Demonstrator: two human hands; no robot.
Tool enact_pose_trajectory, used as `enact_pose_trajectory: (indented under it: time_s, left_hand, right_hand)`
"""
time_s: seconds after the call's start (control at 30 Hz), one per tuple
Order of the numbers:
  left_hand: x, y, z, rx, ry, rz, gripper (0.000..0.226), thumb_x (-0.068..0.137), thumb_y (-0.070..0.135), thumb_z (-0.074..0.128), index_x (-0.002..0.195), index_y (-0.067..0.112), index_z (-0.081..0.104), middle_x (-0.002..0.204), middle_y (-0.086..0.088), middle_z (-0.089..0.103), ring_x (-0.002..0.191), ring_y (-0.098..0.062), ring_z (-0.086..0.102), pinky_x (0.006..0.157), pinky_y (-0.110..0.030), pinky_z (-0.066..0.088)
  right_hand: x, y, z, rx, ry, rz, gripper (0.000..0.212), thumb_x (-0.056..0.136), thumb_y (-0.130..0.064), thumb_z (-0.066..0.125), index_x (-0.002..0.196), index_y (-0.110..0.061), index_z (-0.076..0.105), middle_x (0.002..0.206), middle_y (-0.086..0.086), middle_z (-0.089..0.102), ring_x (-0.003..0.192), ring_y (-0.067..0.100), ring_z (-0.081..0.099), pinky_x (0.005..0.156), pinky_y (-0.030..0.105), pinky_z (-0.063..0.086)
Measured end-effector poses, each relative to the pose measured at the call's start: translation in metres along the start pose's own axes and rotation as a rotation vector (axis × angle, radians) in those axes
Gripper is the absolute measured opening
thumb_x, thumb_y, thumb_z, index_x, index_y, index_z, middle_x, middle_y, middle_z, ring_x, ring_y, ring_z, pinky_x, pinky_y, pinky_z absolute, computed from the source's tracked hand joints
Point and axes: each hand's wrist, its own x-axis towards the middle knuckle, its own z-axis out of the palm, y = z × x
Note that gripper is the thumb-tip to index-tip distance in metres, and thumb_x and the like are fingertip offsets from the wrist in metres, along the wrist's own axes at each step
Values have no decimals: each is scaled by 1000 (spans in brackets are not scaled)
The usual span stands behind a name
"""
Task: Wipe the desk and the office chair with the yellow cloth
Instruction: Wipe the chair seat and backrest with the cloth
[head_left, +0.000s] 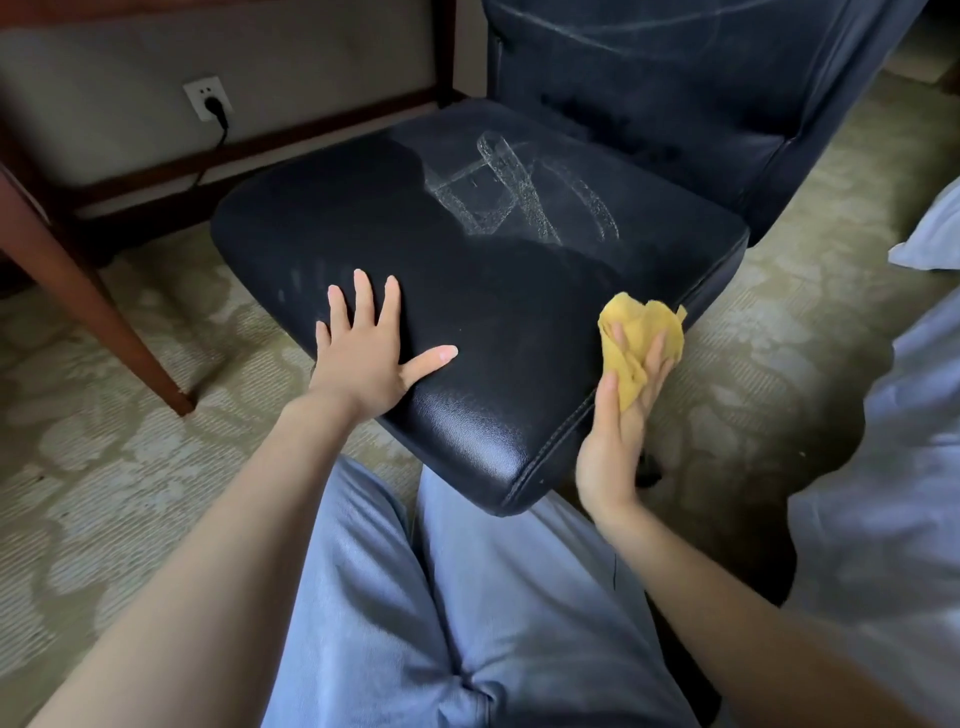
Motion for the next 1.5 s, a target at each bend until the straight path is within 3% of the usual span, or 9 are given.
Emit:
enact_pose_trajectory:
  time_s: [0.1,0.27,0.43,0.63,0.83,1.0,1.17,1.37,1.5]
  left_hand:
    - [2,-3,1,8,1,5,121,53,86,14,153,19,-2,160,-11,-10,145,-38,-10,114,-56,7]
    - [5,-10,1,11,2,8,118,57,86,17,153,21,-2,160,-9,-10,145,-36,-10,115,-55,8]
    - [6,-16,-3,-29,-7,17,117,56,85,20,153,22,-2,160,-5,-12,146,-33,-11,116,-53,7]
    - [7,-20,-2,-63,-8,17,113,59,83,24,153,25,-2,160,-2,-15,146,-29,-14,117,-51,3]
    - [6,-20,-2,-66,-6,13,113,59,84,24,153,26,-2,160,-1,-15,146,-28,-14,117,-50,3]
    - [4,-16,-3,-68,-11,5,114,58,84,25,153,26,-2,160,-1,-15,146,-28,-15,117,-49,3]
    - [2,-12,-1,-59,-5,-5,116,57,85,22,153,26,-3,160,-2,-15,146,-29,-15,117,-50,3]
    - [3,-12,2,-75,23,2,118,54,87,22,153,26,0,160,-2,-12,146,-29,-13,117,-51,4]
    - [3,-12,-1,-111,15,5,120,53,88,24,153,26,2,161,-2,-10,146,-29,-12,116,-52,4]
  right_hand:
    - [-34,-1,13,42,4,-56,38,96,-32,36,133,-35,40,158,0,0,146,19,-10,116,25,-2]
    - [-86,17,30,-172,-123,-381,43,91,-22,42,132,-29,52,158,-2,12,145,36,-6,117,47,2]
    - [-66,33,16,-448,-202,-780,37,97,-40,27,126,-38,50,142,-9,38,144,18,11,116,49,-1]
    - [-8,26,6,-175,-69,-543,36,99,-48,28,131,-46,44,143,-21,36,140,11,23,117,42,5]
    - [79,35,-18,-51,23,35,43,89,-43,41,131,-35,42,151,-1,21,144,17,12,117,48,12]
    - [153,28,-33,-347,-22,265,55,97,-37,40,147,-19,29,158,5,10,146,19,4,118,42,6]
    - [190,14,-29,-563,-130,469,60,98,-50,27,151,-25,15,159,-7,2,146,16,-6,118,45,0]
    - [156,1,-18,-874,-362,263,60,98,-51,18,150,-20,20,159,-10,9,146,18,-9,116,46,-9]
    - [98,-20,-3,-977,-484,37,52,98,-50,17,147,-34,27,158,-12,9,146,19,-4,116,48,-7]
